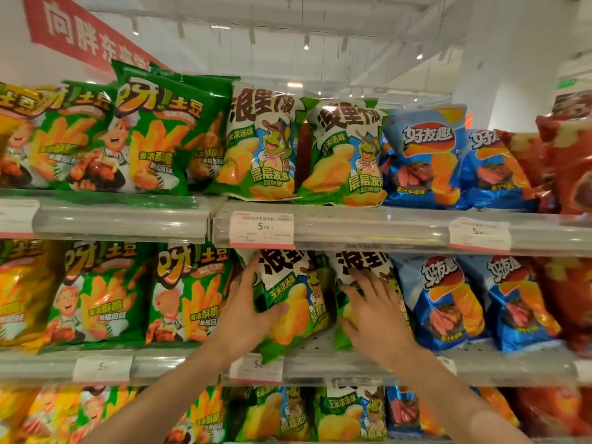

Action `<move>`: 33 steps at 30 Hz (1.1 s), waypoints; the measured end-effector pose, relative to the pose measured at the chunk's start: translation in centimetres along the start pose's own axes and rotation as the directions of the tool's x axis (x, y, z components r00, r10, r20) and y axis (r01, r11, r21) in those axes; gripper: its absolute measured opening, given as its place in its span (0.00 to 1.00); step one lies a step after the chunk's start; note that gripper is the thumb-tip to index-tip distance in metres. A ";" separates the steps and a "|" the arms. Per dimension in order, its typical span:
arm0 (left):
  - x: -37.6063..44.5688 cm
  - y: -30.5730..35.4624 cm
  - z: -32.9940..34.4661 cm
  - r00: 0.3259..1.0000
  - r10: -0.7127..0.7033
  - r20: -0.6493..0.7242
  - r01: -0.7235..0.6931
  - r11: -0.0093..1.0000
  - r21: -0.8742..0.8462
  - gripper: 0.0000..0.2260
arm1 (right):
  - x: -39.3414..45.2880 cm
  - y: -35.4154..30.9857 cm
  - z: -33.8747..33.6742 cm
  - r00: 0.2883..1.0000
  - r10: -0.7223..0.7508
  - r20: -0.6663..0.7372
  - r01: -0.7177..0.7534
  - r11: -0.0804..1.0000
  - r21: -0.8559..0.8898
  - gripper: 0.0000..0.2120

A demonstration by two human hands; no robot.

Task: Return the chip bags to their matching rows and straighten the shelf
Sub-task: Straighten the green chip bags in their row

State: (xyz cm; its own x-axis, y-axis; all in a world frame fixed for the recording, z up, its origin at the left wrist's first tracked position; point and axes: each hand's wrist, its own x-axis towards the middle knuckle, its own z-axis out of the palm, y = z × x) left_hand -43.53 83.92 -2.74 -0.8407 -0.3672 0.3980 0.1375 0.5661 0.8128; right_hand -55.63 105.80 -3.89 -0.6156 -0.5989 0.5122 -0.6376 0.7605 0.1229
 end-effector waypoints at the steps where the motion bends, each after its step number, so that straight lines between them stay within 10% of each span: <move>1: 0.3 -0.1 -0.3 0.999 -0.001 0.036 0.001 1.000 -0.017 0.46 | 0.3 0.0 -0.3 1.000 0.002 -0.031 0.000 0.998 0.060 0.26; 7: 1.9 -0.4 -1.8 0.982 -0.043 0.185 0.053 0.998 -0.045 0.47 | 3.1 -1.7 -2.5 0.994 0.039 0.102 -0.095 0.765 0.636 0.34; 15: 2.7 -0.9 -2.9 0.951 -0.062 0.303 0.102 0.988 -0.116 0.48 | 5.3 -3.3 -1.4 0.926 -0.061 0.372 -0.265 0.596 0.758 0.60; 28: 3.9 -0.9 -2.0 0.948 0.028 0.316 -0.034 0.999 0.014 0.50 | 5.0 -4.5 -0.9 0.949 0.058 0.310 -0.263 0.691 0.674 0.62; 33: 2.0 -2.5 -3.4 0.956 0.221 0.191 -0.283 0.860 0.425 0.40 | 4.8 -4.8 -1.0 0.961 0.092 0.259 -0.215 0.839 0.499 0.54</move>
State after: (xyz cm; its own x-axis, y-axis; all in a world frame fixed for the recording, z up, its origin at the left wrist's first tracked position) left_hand -43.77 79.33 -2.54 -0.8735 -0.0854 0.4793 0.1340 0.9043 0.4054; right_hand -55.04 99.52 -1.12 -0.7707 -0.5707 0.2833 -0.6339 0.6418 -0.4316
